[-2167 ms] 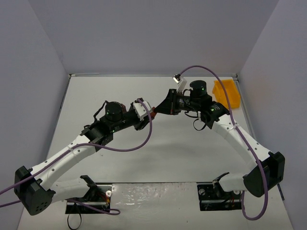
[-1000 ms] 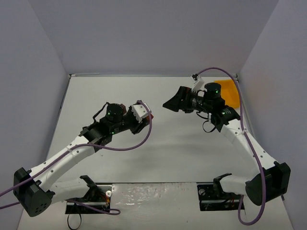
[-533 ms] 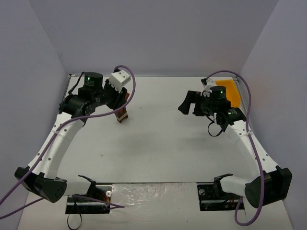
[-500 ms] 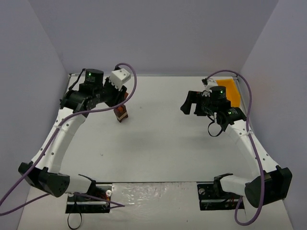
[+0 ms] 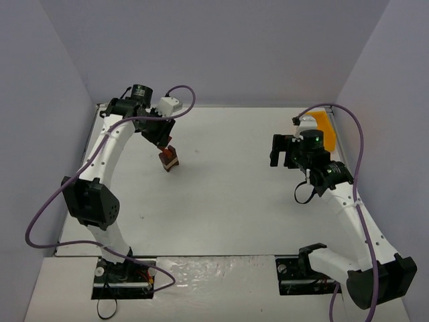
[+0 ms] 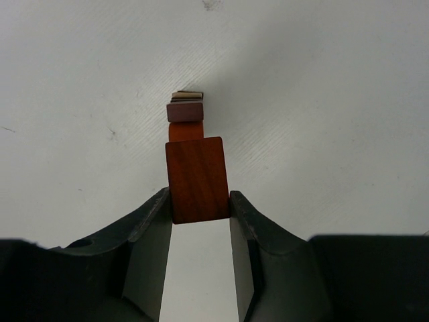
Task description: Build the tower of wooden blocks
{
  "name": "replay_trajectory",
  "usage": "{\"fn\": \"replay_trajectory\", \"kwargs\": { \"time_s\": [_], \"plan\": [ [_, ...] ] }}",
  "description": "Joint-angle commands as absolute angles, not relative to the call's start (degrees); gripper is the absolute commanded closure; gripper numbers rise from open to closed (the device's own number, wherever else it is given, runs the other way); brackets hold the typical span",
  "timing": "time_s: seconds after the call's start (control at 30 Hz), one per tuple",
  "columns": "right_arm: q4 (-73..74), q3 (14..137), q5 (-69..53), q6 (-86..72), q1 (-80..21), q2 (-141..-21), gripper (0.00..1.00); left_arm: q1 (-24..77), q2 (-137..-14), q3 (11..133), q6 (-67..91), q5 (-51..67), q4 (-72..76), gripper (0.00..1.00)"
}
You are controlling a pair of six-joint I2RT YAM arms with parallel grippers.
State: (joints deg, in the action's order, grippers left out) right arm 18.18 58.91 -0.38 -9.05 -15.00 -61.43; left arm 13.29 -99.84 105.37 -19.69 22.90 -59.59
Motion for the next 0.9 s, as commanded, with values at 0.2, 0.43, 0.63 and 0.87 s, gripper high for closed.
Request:
{"fn": "replay_trajectory", "kwargs": {
  "time_s": [0.2, 0.43, 0.63, 0.87],
  "plan": [
    [16.5, 56.7, 3.6, -6.9, -14.8, -58.6, 0.00, 12.7, -104.1, 112.1, -22.3, 19.9, -62.5, 1.00],
    [16.4, 56.2, 3.7, -6.8, -14.7, -58.2, 0.00, 13.1, -106.0, 113.2, -21.6, 17.2, -62.4, 1.00],
    [16.3, 56.0, 3.4, -6.7, -14.8, -58.0, 0.00, 15.0, -107.4, 113.6, -21.5, 14.1, -62.3, 1.00],
    [16.3, 55.8, 3.4, -6.8, -14.8, -57.8, 0.00, 15.5, -108.2, 113.8, -21.3, 15.1, -62.2, 1.00]
  ]
}}
